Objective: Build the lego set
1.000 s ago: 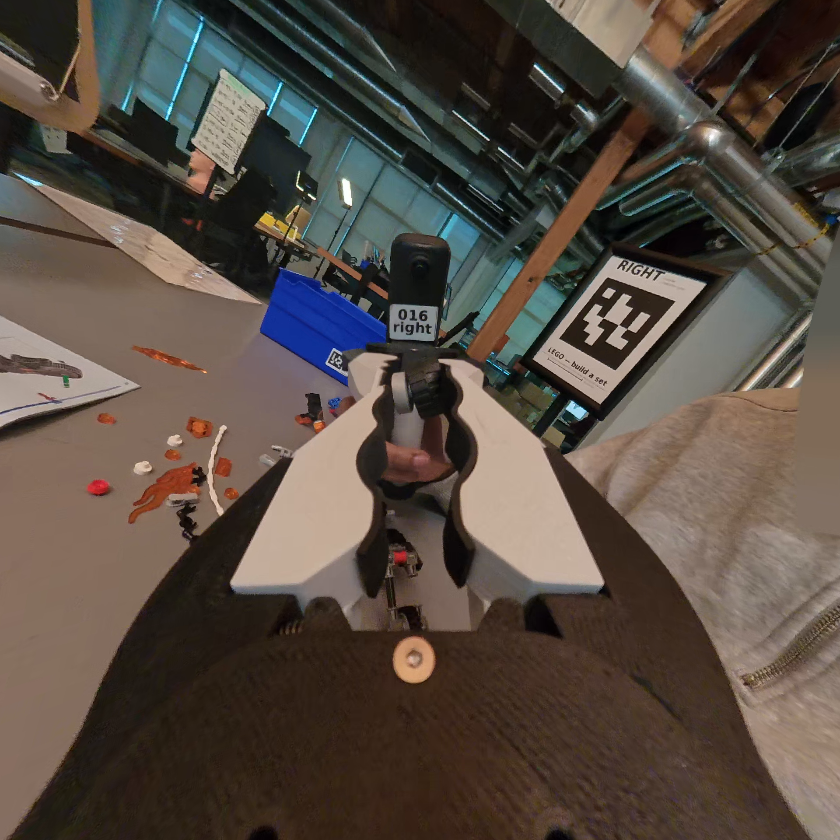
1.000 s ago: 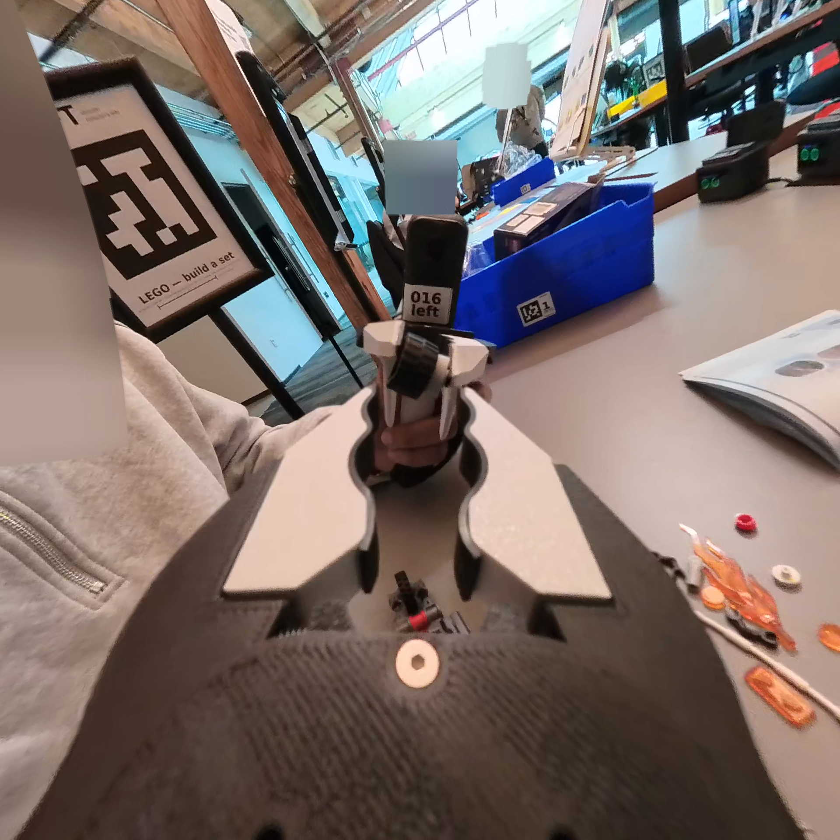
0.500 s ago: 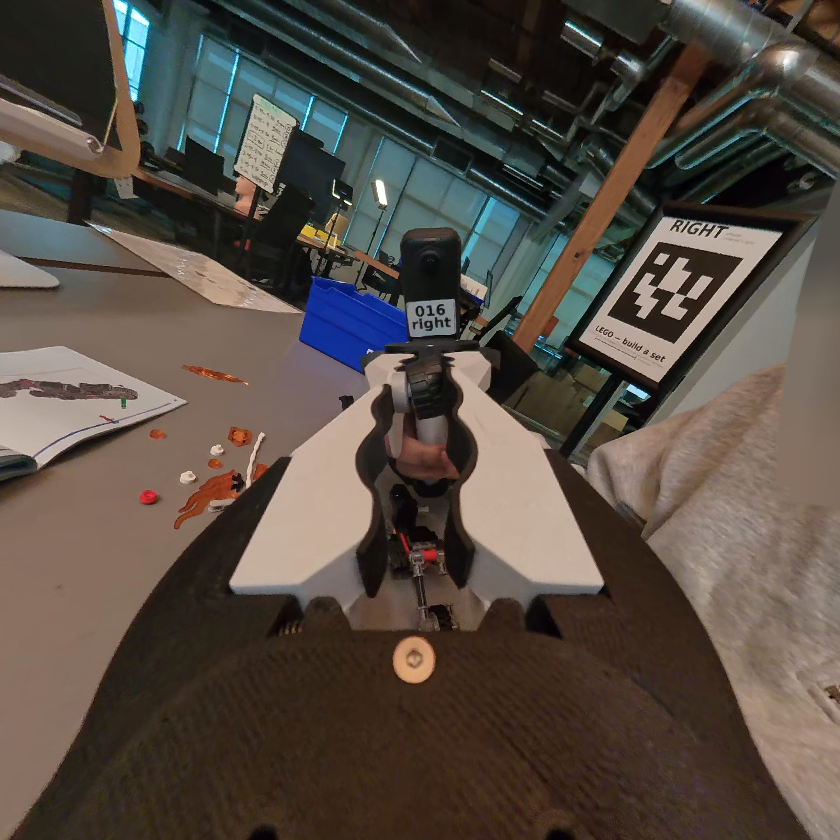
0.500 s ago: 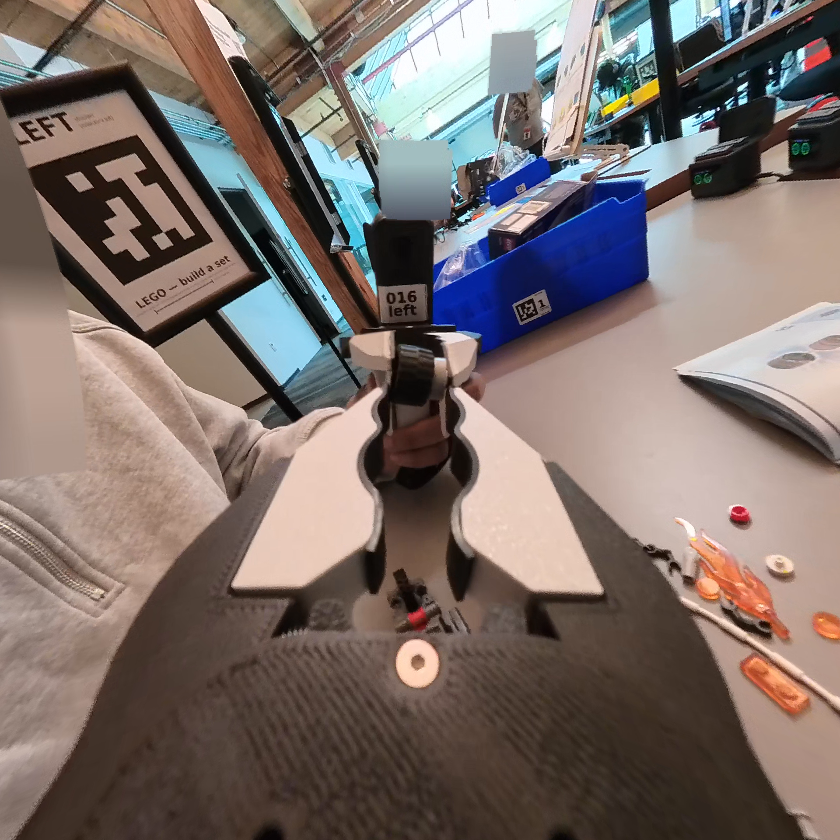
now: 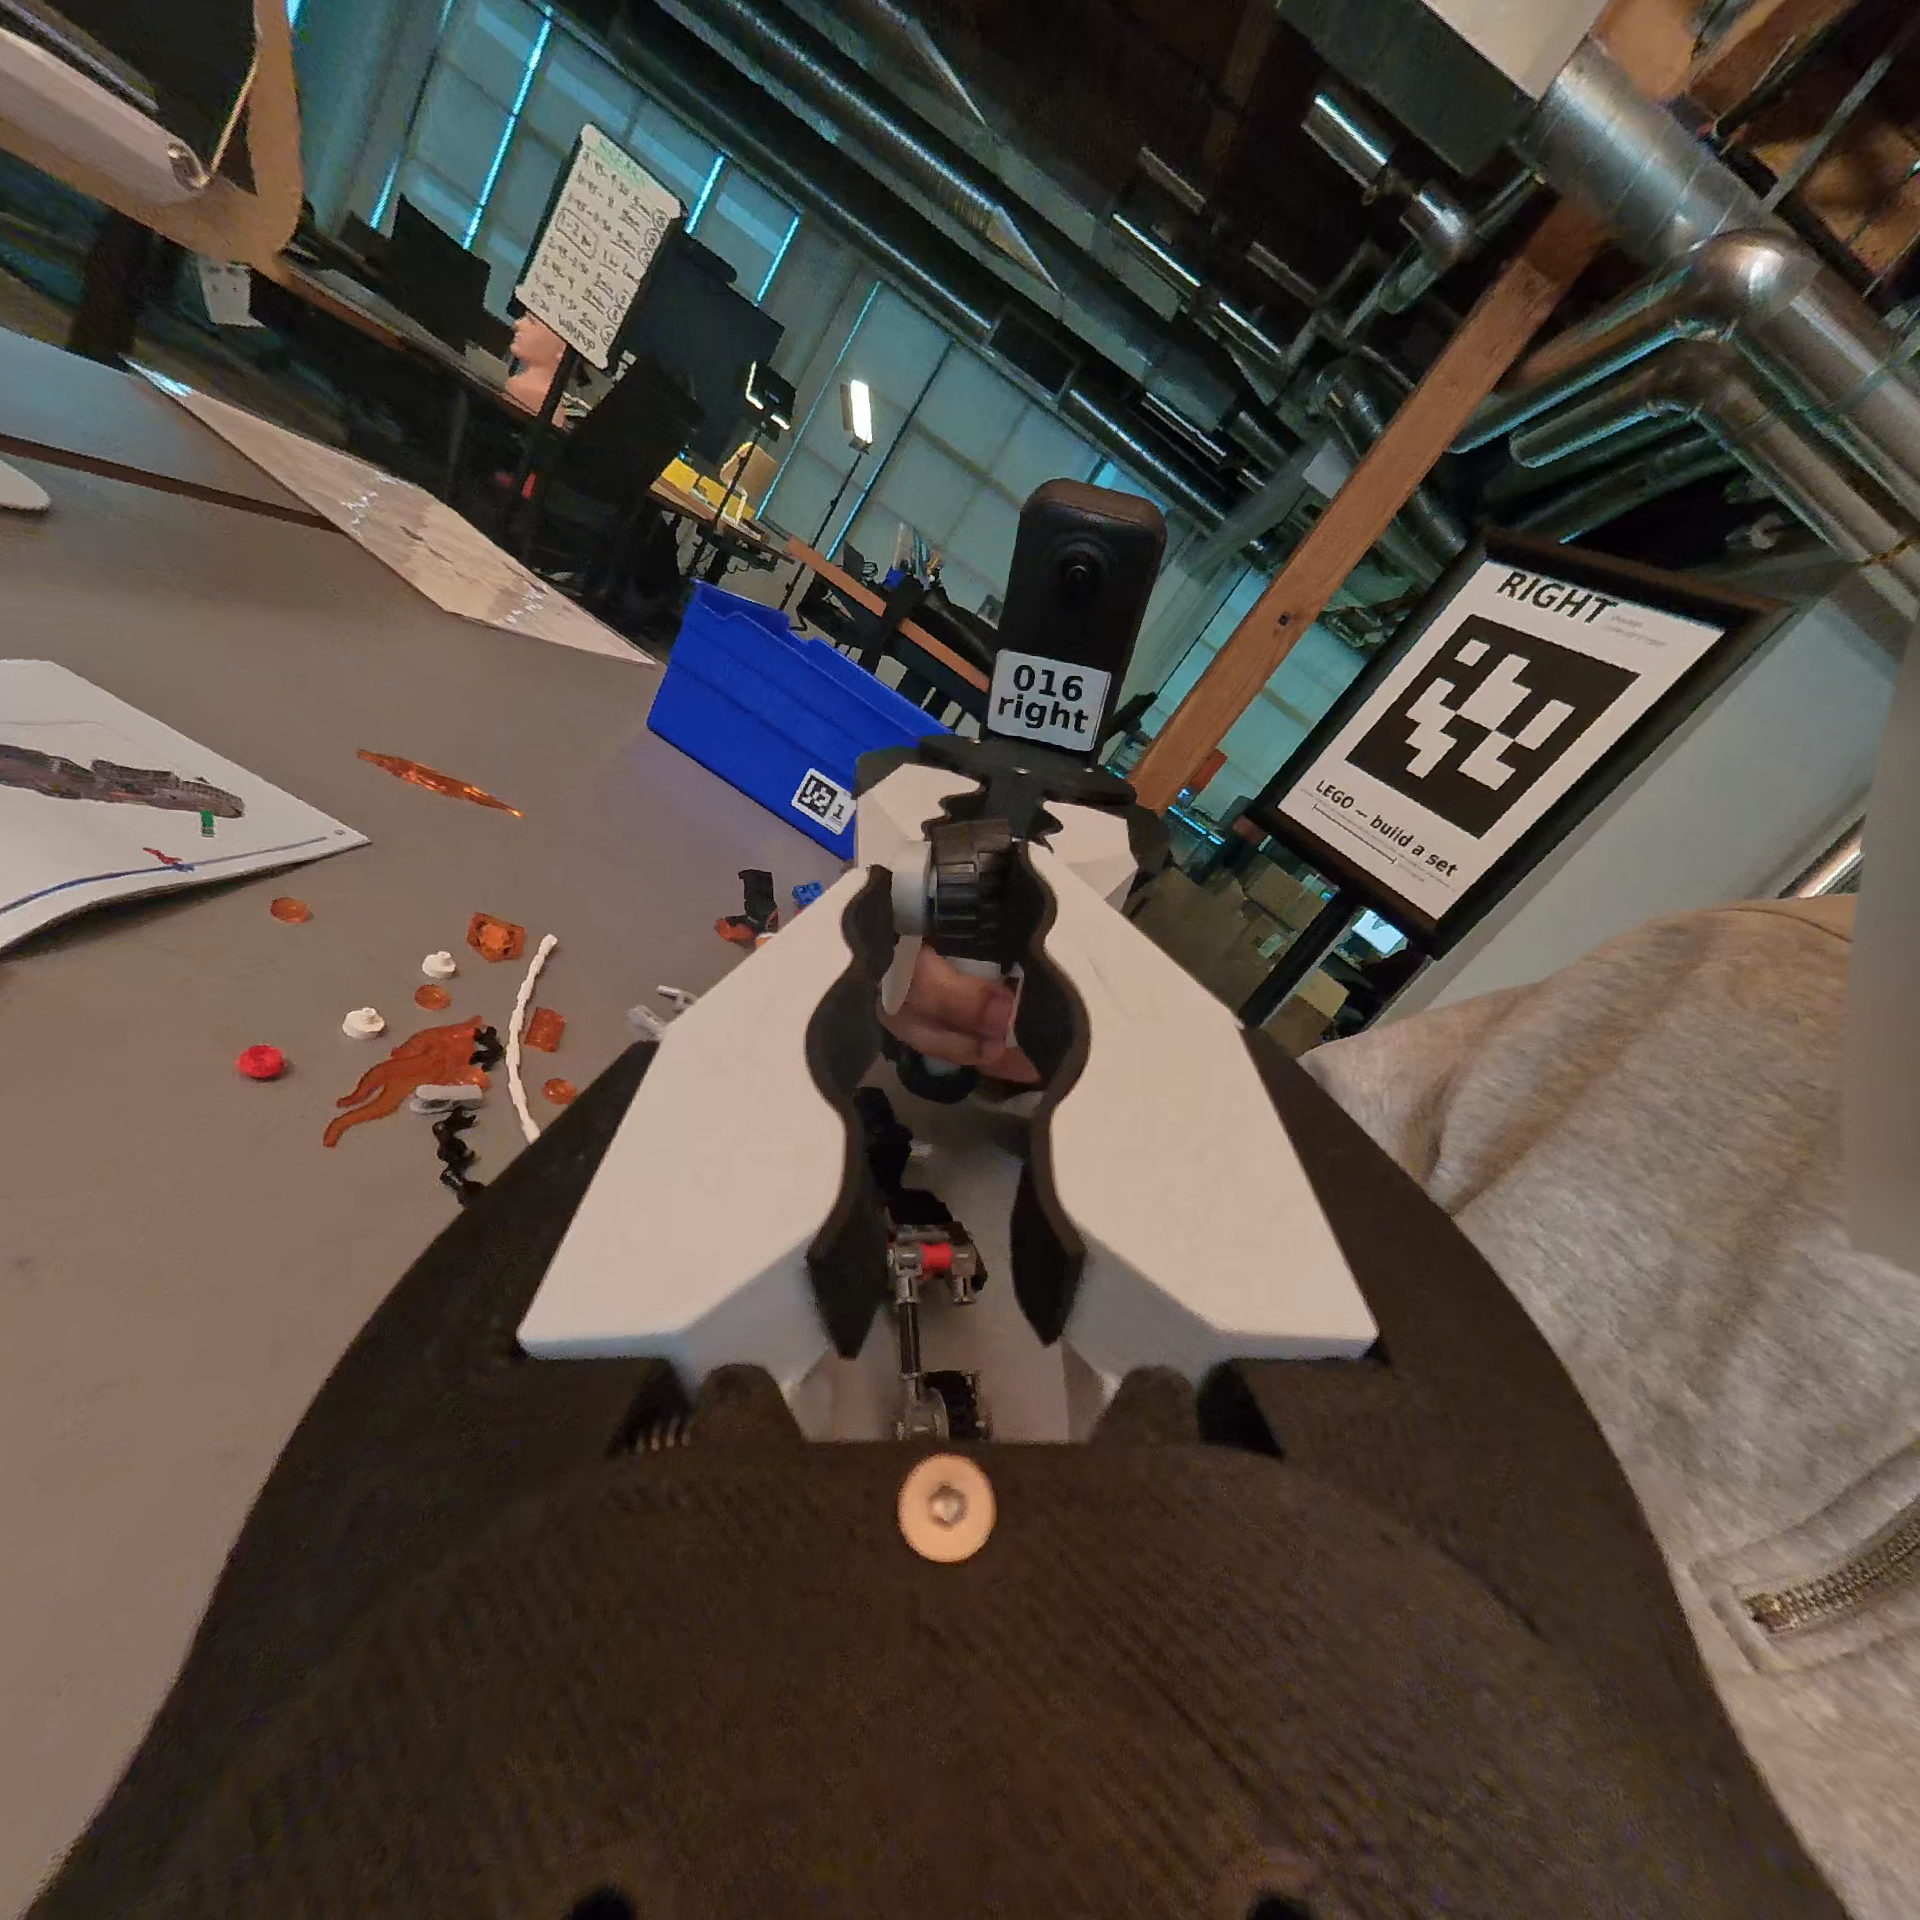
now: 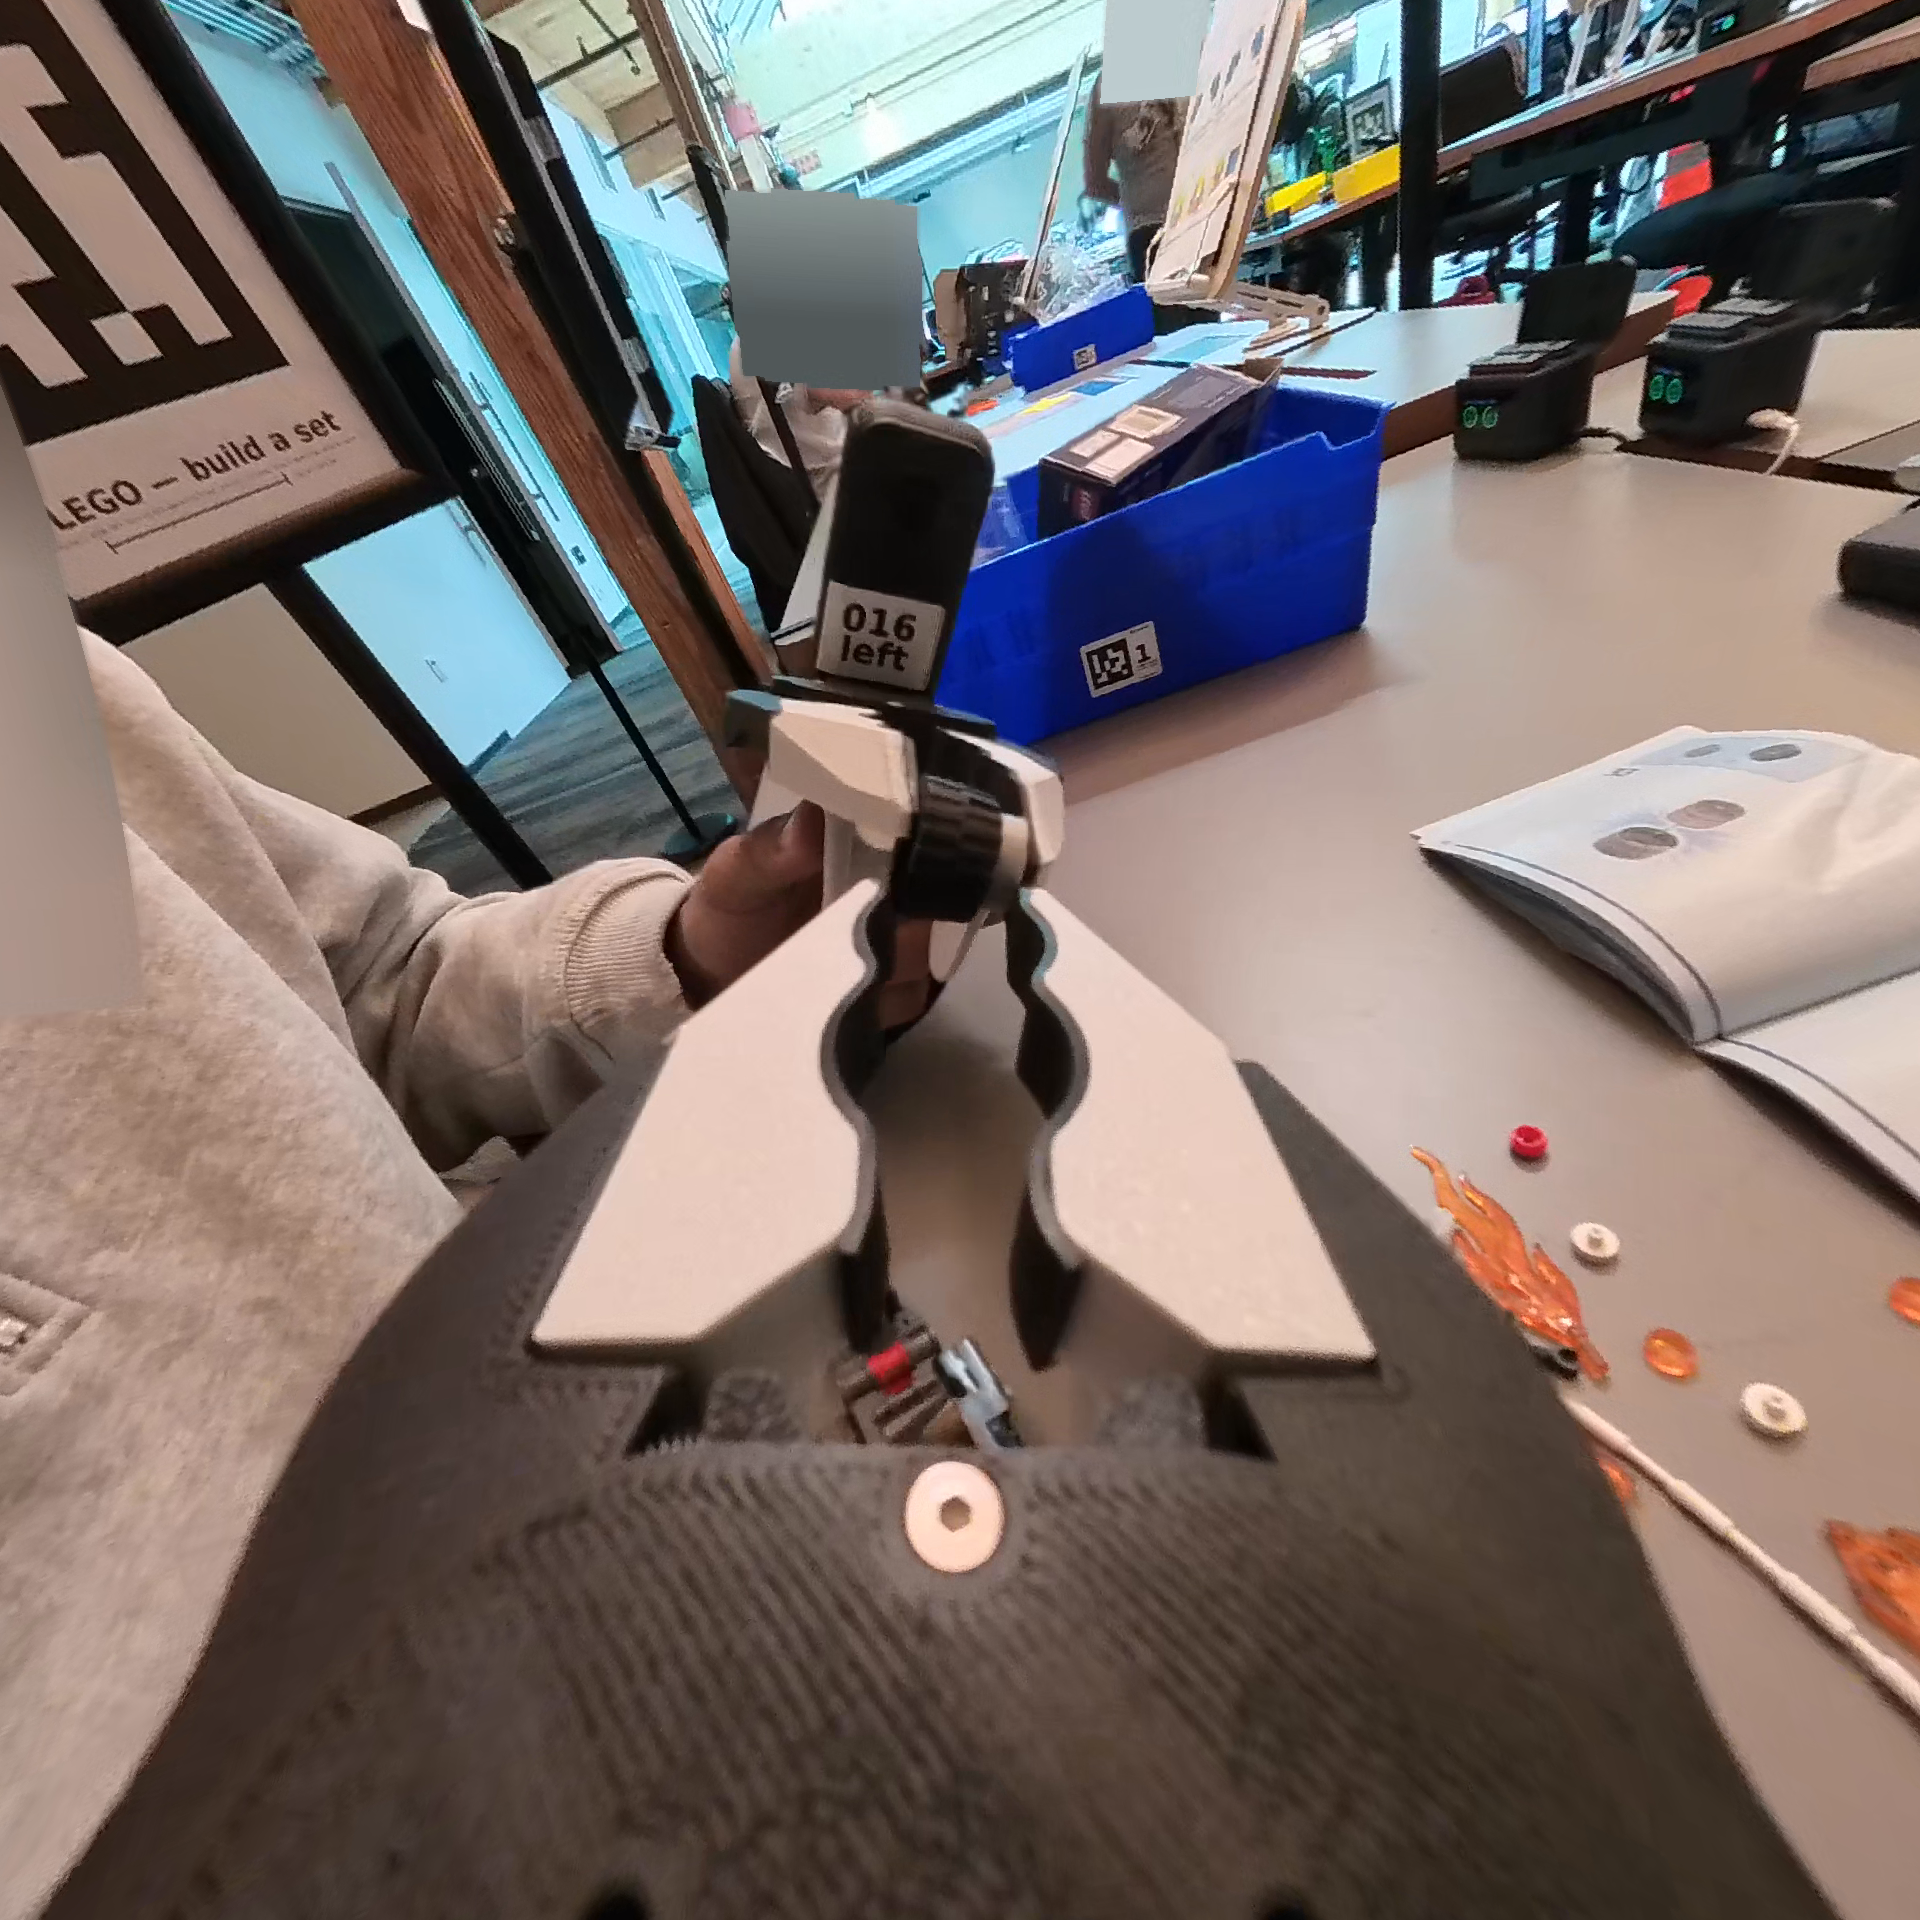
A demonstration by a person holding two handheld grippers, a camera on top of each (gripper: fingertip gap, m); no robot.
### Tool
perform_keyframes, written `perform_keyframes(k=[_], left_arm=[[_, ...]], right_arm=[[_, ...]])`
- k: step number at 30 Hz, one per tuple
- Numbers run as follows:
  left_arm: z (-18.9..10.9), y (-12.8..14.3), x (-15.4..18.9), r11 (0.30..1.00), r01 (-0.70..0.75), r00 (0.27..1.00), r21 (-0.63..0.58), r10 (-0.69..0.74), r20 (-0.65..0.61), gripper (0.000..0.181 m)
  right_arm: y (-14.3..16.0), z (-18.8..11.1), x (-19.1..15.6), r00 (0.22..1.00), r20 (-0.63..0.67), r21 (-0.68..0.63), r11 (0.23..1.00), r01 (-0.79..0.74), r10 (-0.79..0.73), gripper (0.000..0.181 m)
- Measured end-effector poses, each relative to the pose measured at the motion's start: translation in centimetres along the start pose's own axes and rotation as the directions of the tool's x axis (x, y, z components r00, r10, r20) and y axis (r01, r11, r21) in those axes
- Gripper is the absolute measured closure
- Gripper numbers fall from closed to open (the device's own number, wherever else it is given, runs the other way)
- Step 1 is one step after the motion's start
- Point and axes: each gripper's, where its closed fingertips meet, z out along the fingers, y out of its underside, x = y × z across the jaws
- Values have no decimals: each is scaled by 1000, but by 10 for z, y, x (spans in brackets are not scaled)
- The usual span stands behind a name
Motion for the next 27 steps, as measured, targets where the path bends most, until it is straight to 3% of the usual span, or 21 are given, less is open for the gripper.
perform_keyframes(k=[12, 19, 21, 24, 27], left_arm=[[0, -1, -5, 1000, 24, 999, 16, -24, 27, 159], [1, -10, 3, 992, 103, 991, 75, -96, -96, 156], [-1, -12, 8, 991, 98, 988, 86, -86, -126, 153], [-2, -11, 8, 996, 61, 992, 71, -52, -112, 167], [-1, -10, 9, 997, 25, 995, 73, -18, -96, 165]], right_arm=[[1, 1, 6, 998, -67, -13, 1000, 11, -12, 167], [-8, -1, 4, 997, -60, 50, 998, 43, -40, 166], [-14, -5, 2, 998, -46, 96, 994, 45, -41, 166], [-16, -9, 2, 1000, 7, 125, 992, -9, 9, 165], [-17, -9, -1, 998, 49, 136, 990, -36, 29, 165]])
